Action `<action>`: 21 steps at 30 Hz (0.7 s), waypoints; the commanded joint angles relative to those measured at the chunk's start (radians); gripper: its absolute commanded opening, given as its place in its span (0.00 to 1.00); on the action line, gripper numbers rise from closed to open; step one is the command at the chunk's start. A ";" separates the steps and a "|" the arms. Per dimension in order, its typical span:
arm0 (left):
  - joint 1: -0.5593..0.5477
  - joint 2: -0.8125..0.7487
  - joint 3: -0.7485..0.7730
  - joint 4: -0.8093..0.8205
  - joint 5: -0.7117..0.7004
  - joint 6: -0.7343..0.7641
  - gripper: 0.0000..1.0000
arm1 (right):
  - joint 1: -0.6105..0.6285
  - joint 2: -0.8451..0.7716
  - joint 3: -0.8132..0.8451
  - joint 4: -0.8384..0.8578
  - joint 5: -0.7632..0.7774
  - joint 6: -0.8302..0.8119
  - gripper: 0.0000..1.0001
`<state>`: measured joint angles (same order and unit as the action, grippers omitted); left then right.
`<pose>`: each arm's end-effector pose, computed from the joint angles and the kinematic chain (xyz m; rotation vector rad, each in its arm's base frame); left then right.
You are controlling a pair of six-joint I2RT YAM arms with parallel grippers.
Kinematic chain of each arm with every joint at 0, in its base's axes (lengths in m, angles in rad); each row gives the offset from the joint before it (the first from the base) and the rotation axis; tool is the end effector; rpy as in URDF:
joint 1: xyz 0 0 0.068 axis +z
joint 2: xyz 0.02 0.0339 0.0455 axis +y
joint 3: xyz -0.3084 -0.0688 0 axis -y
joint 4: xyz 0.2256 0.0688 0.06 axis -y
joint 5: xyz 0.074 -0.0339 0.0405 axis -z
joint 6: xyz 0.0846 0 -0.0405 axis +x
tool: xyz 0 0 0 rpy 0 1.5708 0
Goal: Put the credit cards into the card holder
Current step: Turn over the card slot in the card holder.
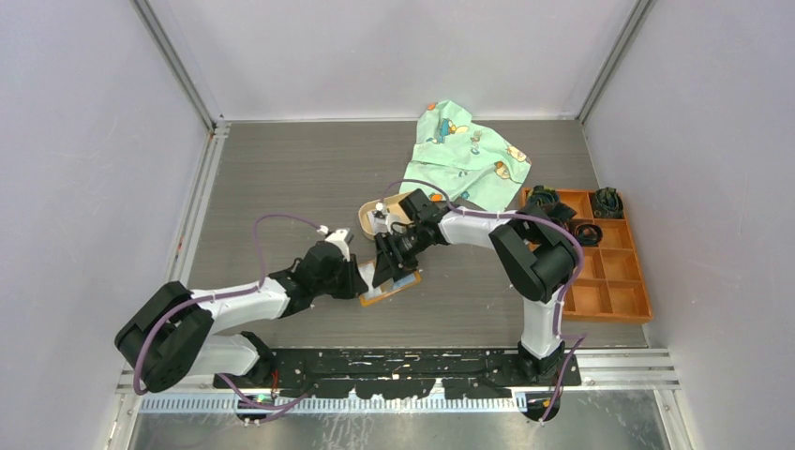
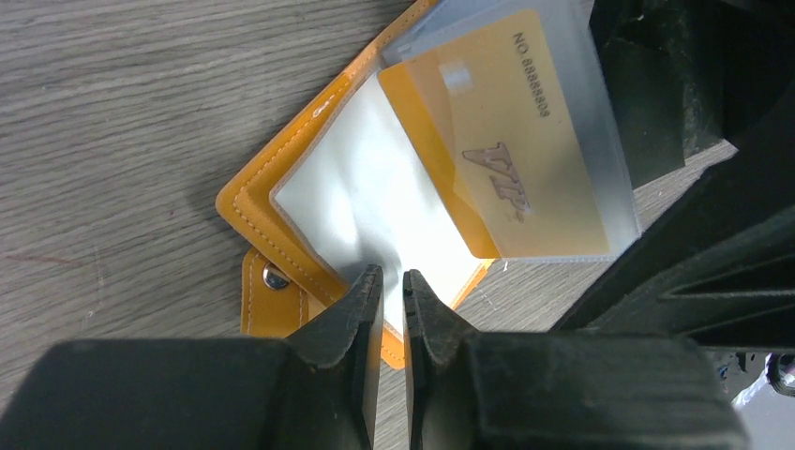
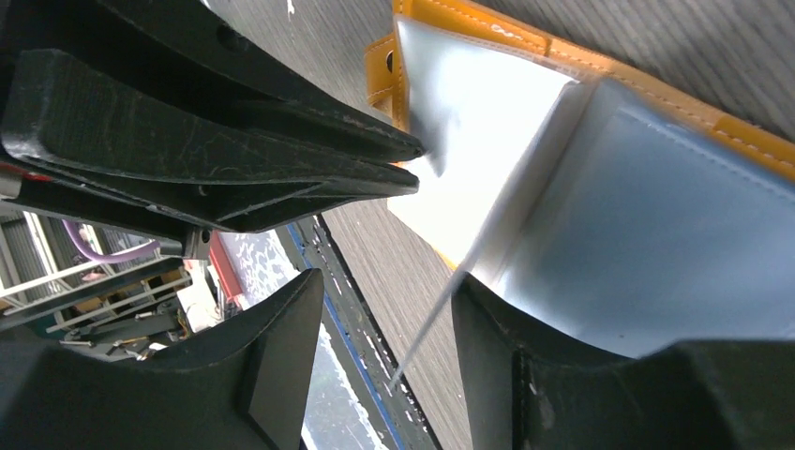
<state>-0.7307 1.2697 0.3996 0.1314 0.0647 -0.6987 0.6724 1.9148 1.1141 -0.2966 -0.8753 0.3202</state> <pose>0.1728 -0.1622 0.1676 0.0741 2.4433 -0.7675 0.2589 0.2891 0.1696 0.7874 -2.6528 -1.4473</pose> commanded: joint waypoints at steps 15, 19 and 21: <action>0.014 0.092 0.041 0.034 0.016 0.020 0.15 | 0.025 -0.063 0.035 0.001 -0.014 -0.016 0.58; 0.023 0.060 0.027 0.007 0.011 0.024 0.15 | 0.024 -0.042 0.036 0.007 -0.016 -0.004 0.58; 0.028 0.028 0.014 -0.013 0.006 0.024 0.15 | 0.019 -0.033 0.036 0.012 -0.022 0.005 0.58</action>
<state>-0.7170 1.3373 0.4316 0.1806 0.0978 -0.6987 0.6930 1.8893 1.1221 -0.3145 -0.8730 0.3092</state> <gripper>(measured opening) 0.146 0.583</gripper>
